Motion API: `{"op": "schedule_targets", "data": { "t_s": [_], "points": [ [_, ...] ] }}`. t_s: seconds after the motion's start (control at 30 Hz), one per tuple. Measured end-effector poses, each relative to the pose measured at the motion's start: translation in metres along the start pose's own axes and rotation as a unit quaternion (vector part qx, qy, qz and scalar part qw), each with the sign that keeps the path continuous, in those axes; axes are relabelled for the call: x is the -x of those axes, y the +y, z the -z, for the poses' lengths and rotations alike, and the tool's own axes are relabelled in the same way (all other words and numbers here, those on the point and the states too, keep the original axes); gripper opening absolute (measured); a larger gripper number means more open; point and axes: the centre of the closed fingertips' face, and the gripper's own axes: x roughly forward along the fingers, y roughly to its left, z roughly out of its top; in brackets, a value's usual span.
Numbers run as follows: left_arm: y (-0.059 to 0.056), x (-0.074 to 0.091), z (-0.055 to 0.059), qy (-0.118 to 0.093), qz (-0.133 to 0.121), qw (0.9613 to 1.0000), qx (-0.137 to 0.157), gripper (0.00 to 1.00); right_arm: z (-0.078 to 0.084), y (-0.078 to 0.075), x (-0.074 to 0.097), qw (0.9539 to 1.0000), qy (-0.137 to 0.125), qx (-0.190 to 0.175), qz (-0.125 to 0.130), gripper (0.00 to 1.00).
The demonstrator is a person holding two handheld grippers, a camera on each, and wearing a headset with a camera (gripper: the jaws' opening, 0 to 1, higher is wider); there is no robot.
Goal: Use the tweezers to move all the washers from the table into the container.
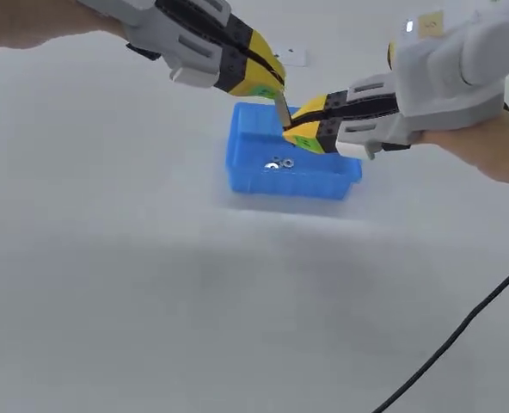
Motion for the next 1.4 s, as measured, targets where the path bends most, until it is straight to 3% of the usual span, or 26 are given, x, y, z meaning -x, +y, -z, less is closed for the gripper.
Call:
{"op": "schedule_targets", "data": {
  "t_s": [0.2,0.3,0.53,0.73,1.0,1.13,1.4],
  "points": [
    [-0.022,0.002,-0.01,-0.004,0.005,0.9999,-0.008,0.05,-0.002,0.025,0.015,0.9997,0.017,0.016,-0.005,0.08],
    [-0.032,-0.002,-0.008,-0.007,0.007,0.9999,-0.002,0.05,0.003,0.035,0.019,0.9995,0.028,0.013,-0.008,0.08],
    [-0.062,-0.017,0.01,-0.009,0.009,0.9998,0.017,0.05,0.025,0.064,0.024,0.9977,0.066,0.006,-0.015,0.08],
    [-0.07,-0.026,0.027,-0.006,-0.002,0.9995,0.031,0.05,0.041,0.075,0.019,0.9954,0.094,0.005,-0.018,0.08],
    [-0.084,-0.043,0.061,0.004,0.002,0.9979,0.065,0.05,0.07,0.086,0.004,0.9895,0.139,0.016,-0.035,0.07],
    [-0.09,-0.051,0.079,0.009,0.004,0.9961,0.088,0.05,0.084,0.089,-0.003,0.9869,0.155,0.01,-0.043,0.07],
    [-0.093,-0.063,0.099,0.024,0.004,0.9936,0.111,0.05,0.101,0.088,-0.008,0.9817,0.185,0.007,-0.043,0.08]
  ]
}}
